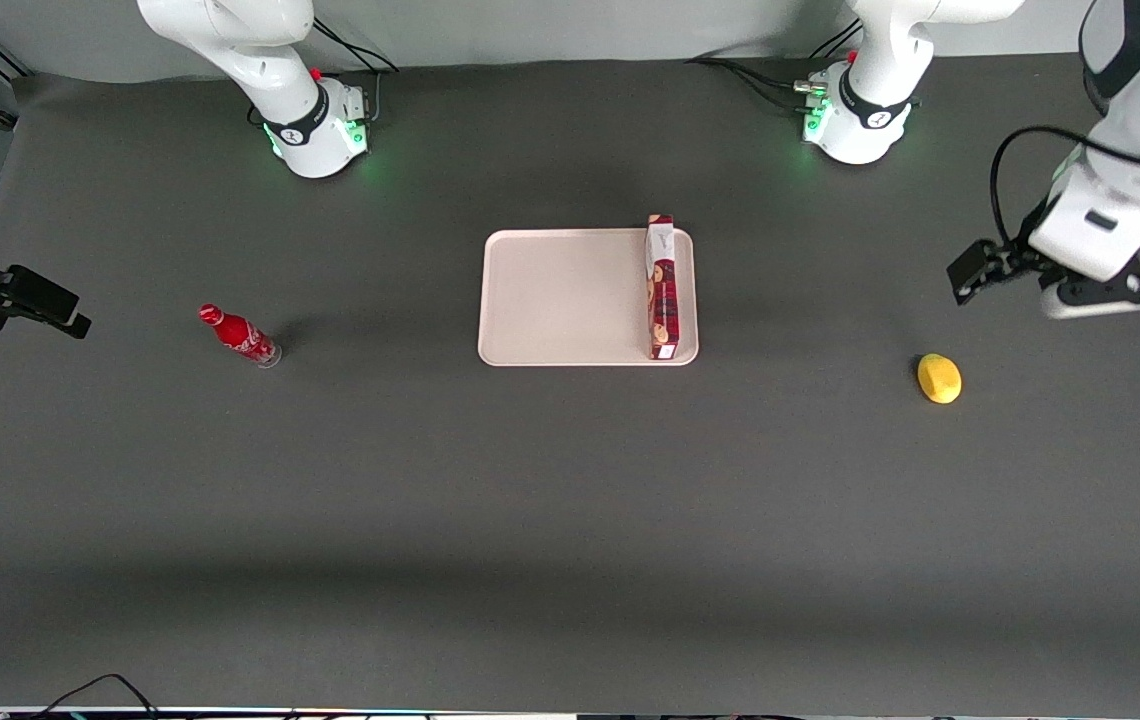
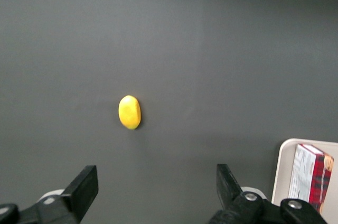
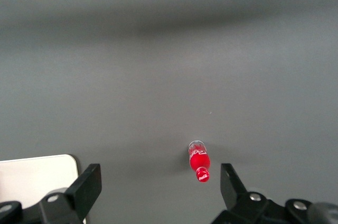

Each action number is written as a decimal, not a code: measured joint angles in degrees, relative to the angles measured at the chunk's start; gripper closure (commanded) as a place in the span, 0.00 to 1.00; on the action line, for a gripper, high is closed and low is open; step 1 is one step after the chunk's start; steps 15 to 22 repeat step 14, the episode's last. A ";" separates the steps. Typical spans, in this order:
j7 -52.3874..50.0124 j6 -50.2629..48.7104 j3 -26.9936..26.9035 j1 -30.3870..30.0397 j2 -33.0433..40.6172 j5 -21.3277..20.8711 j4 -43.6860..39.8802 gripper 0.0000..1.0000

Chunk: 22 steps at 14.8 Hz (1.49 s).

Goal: Place red cookie box on tray

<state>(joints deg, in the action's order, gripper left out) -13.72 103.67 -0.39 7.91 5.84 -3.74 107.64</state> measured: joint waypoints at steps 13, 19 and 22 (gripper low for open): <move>4.36 -0.36 3.61 -6.71 -6.05 0.68 -6.62 0.00; 4.36 -0.38 3.63 -6.71 -6.06 0.83 -6.62 0.00; 4.36 -0.38 3.63 -6.71 -6.06 0.83 -6.62 0.00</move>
